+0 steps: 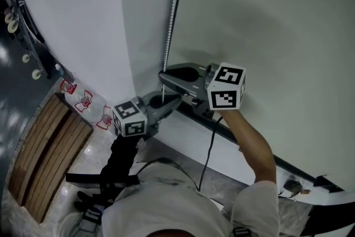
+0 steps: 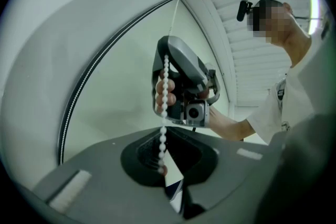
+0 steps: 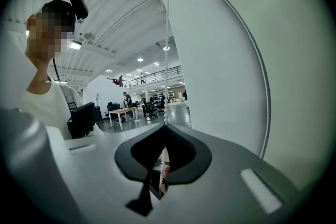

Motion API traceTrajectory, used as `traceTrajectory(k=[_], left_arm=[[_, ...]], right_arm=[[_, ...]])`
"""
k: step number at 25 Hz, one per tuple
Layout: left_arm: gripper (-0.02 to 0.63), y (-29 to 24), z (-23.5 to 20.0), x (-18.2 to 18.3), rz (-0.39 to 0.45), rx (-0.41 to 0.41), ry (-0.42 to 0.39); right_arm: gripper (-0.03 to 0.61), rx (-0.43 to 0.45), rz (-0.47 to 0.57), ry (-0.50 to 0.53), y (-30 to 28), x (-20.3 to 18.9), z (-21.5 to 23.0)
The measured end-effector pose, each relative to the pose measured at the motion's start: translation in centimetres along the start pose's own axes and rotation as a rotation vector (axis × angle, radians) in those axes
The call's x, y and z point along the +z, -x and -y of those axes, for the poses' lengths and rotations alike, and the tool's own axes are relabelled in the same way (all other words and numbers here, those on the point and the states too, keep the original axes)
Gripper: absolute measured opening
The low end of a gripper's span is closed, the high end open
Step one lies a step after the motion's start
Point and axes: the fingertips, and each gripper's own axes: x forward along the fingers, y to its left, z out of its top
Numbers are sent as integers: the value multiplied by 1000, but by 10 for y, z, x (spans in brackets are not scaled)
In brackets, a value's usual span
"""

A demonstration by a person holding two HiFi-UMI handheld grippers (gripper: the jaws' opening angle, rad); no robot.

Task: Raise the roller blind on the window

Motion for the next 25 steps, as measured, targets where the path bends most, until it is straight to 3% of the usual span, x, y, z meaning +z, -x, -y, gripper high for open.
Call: traceTrajectory(k=[6,12,13,14,15,17,25], left_arm=[[-2,-2,-1,-9,-46,5,-10],[-2,-1,0,-5,-30,-1,-3],[-2,-1,0,-4,-30,-3,-4],[-2,0,0,-4,-29,-4,-4],[-2,0,0,-4,-29,-5,-3],[-2,0,0,-4,-28,-3,-1],[-2,-3,-1,-2,-32,-9,1]], right_arm=[[6,1,-61,-30,-3,-37,2],[9,-9,12,-25,4,-29,11],[25,-13,24,-7,6,-26,12],[105,-9,45,-2,8,-21,13],[163,2,74,-10,10,-13,13],[186,17,135,-25,15,11,15],[188,-11,285,136,32,151,22]])
